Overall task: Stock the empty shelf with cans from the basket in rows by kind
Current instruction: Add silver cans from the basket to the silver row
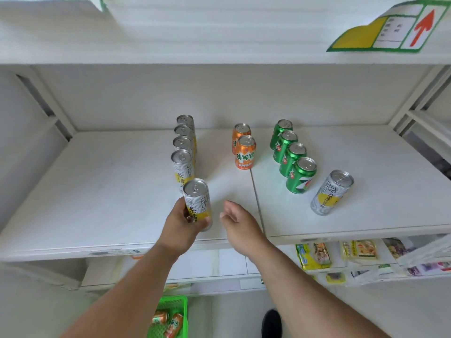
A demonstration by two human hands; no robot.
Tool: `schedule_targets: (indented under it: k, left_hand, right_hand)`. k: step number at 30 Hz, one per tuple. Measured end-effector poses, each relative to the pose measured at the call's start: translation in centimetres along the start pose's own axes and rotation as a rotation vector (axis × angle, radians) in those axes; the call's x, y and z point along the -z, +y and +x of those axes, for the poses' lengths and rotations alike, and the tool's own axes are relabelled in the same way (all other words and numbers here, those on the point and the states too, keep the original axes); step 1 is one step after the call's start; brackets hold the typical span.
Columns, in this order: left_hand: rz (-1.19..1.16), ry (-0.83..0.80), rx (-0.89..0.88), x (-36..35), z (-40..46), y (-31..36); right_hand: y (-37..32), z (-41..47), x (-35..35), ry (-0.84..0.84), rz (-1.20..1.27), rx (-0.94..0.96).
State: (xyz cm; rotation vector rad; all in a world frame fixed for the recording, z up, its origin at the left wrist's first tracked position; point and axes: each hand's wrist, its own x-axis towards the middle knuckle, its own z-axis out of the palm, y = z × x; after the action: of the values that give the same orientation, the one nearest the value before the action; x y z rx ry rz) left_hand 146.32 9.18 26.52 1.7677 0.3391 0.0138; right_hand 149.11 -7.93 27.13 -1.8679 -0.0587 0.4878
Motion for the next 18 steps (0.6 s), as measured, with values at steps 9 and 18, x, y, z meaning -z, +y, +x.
schedule_targets:
  k: [9,18]
  left_hand:
    - [0.072,0.029,0.001,0.8,1.3,-1.4]
    - [0.142,0.1,-0.019,2.1,1.9,-2.4]
  right_hand:
    - [0.3,2.3,-3.2,-0.095,0.038,0.09]
    - [0.7,3.1,-5.3,-0.134,-0.088,0.082]
